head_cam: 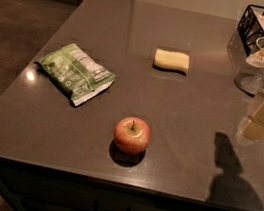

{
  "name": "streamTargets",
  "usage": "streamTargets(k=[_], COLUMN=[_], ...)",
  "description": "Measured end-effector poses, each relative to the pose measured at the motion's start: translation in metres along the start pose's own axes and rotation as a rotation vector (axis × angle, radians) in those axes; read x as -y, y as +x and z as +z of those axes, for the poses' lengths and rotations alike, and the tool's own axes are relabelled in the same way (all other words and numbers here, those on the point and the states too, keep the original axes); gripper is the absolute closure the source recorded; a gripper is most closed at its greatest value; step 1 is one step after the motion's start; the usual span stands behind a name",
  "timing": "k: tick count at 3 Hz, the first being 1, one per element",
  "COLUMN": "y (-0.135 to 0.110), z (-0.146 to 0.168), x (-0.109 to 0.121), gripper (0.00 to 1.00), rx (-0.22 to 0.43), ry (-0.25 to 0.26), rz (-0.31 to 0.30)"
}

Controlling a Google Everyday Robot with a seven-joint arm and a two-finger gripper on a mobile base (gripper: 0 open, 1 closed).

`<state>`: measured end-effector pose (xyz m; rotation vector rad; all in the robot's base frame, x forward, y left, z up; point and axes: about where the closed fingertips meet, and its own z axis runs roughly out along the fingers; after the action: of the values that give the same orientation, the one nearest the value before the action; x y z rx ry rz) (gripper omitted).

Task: Move sponge near green jalapeno chip bag

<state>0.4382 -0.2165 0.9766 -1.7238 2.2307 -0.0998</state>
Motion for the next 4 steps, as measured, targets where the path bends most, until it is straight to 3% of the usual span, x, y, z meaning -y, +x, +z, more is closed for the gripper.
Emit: streamTargets(k=[1, 2, 4], y=[0.000, -0.009, -0.039], z=[0.000, 0.009, 0.047], x=[0.000, 0.021, 0.103], gripper=[0.00, 0.00, 0.00], rx=[0.000, 0.014, 0.056], ry=[0.000, -0.002, -0.021], rz=[0.000, 0.018, 0.103])
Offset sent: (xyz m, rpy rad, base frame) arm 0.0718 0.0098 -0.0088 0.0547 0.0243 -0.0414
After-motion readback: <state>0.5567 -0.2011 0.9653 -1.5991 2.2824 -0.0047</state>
